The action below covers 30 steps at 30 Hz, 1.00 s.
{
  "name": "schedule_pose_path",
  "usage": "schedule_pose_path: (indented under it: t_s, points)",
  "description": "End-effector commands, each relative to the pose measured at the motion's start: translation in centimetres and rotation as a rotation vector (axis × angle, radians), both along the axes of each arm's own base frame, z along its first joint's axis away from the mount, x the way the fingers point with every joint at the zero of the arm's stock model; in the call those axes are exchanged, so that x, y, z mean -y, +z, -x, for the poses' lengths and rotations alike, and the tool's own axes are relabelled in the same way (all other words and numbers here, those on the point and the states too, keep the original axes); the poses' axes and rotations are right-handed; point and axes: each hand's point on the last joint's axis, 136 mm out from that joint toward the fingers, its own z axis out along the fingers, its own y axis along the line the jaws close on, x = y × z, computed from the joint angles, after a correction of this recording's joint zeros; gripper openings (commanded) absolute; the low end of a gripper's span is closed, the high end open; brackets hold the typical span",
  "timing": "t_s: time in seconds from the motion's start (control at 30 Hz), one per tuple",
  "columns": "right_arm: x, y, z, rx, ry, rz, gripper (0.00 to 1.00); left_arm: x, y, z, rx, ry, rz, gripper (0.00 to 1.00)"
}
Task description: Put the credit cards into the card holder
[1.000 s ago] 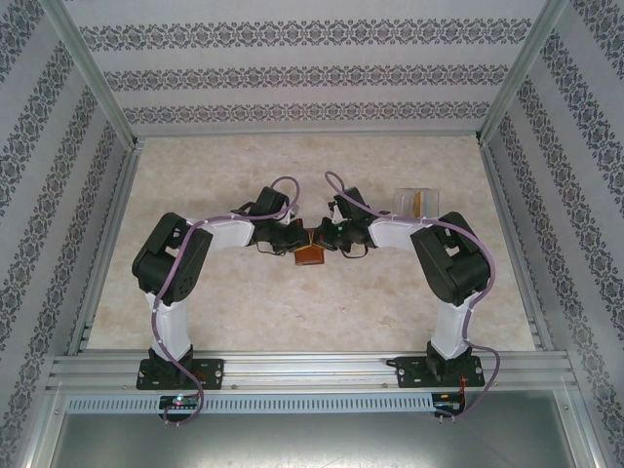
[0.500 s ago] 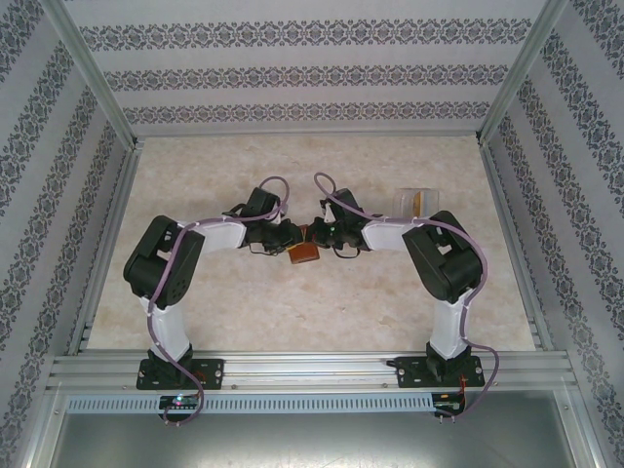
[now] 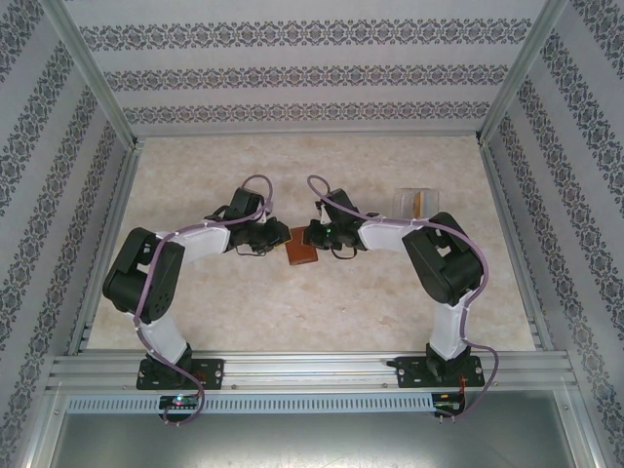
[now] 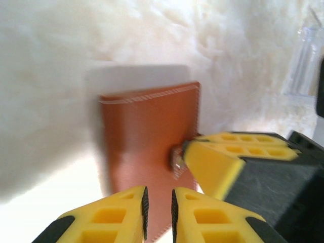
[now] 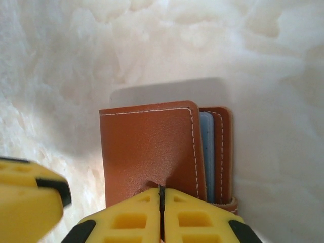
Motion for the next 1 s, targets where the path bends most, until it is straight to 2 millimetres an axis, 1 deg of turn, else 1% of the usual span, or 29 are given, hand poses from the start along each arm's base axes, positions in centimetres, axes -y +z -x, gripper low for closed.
schedule_pose_path:
  t_s: [0.0,0.1,0.17,0.27,0.33,0.4,0.53,0.6,0.67,0.77,0.87,0.97]
  points:
    - [1.1,-0.2,2.2,-0.056,0.039,0.121,0.12,-1.6,0.5,-0.1,0.034,0.017,-0.051,0.21]
    - [0.6,1.7,1.6,-0.018,0.050,0.119,0.13,-2.6,0.8,0.0,0.042,0.037,-0.069,0.22]
    - [0.5,2.9,1.3,0.002,0.053,0.120,0.14,-3.4,1.1,-0.1,0.052,0.048,-0.090,0.25]
    - [0.5,3.8,1.2,0.025,0.061,0.138,0.14,-4.6,1.7,-0.1,0.073,0.062,-0.126,0.28]
    - [0.4,3.8,1.2,0.025,0.068,0.139,0.14,-5.3,2.0,0.0,0.085,0.069,-0.154,0.29]
    - [0.2,3.3,1.3,0.011,0.072,0.141,0.14,-5.8,2.2,0.1,0.094,0.076,-0.170,0.29]
    - [-0.5,1.6,1.8,-0.025,0.085,0.144,0.14,-6.7,2.4,0.1,0.098,0.094,-0.176,0.31]
    - [-0.7,0.5,2.0,-0.044,0.090,0.153,0.14,-7.3,2.3,0.2,0.102,0.106,-0.186,0.38]
    - [-0.9,-0.9,2.2,-0.070,0.095,0.161,0.13,-7.7,2.5,0.2,0.116,0.114,-0.196,0.49]
    - [-0.7,-2.2,2.5,-0.089,0.097,0.187,0.13,-8.5,3.0,0.3,0.140,0.131,-0.212,0.61]
    - [-0.3,-2.3,2.6,-0.091,0.094,0.196,0.13,-9.4,3.8,0.4,0.170,0.151,-0.226,0.70]
    - [-0.2,-0.7,2.4,-0.062,0.092,0.185,0.13,-10.9,4.5,0.4,0.192,0.186,-0.251,0.80]
